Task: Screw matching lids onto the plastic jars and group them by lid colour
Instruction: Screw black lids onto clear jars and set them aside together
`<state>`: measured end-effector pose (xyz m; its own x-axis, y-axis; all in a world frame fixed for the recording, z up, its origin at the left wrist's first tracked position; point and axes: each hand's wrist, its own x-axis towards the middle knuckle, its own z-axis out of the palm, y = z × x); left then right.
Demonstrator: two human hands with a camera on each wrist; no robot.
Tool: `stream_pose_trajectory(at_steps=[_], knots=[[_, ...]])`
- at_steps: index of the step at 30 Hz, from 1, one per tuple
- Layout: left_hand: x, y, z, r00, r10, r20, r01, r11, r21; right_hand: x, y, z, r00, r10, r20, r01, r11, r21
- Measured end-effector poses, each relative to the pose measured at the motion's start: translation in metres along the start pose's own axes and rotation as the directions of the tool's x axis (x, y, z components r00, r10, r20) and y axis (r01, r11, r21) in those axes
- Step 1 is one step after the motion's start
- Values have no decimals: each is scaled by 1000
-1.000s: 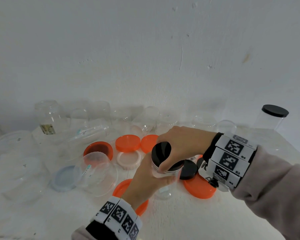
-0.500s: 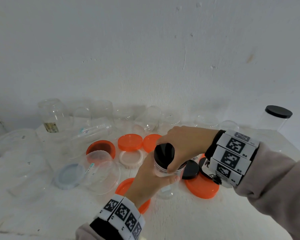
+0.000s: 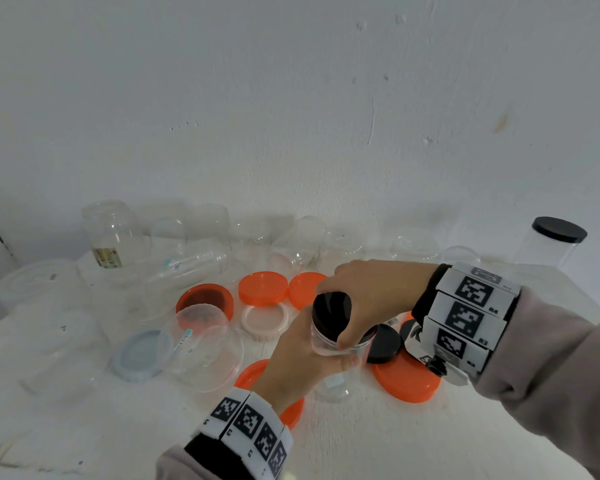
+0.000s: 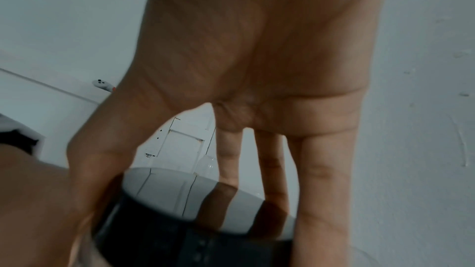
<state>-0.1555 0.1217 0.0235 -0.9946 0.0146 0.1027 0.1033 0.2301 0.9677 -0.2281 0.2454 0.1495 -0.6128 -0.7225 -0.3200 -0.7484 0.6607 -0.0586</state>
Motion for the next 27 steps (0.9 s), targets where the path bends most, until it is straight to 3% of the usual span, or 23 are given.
stream_pose_trajectory(at_steps=[6, 10, 17, 22, 27], knots=[[1, -2, -3, 1000, -3, 18, 4, 1000, -15, -1, 3, -6, 995, -99, 30, 98, 995, 30], [3, 0, -8, 996, 1, 94, 2, 1000, -31, -2, 6, -11, 976, -174, 131, 172, 985, 26], [5, 1, -8, 992, 14, 124, -8, 999, -46, -6, 1, -15, 957, -195, 217, 194, 981, 24], [4, 1, -7, 989, 64, 135, -53, 995, -81, -6, -6, -13, 984, -170, 46, 173, 982, -75], [4, 3, -8, 987, 85, 140, -73, 994, -87, -8, -3, -19, 984, -169, 64, 174, 981, -81]])
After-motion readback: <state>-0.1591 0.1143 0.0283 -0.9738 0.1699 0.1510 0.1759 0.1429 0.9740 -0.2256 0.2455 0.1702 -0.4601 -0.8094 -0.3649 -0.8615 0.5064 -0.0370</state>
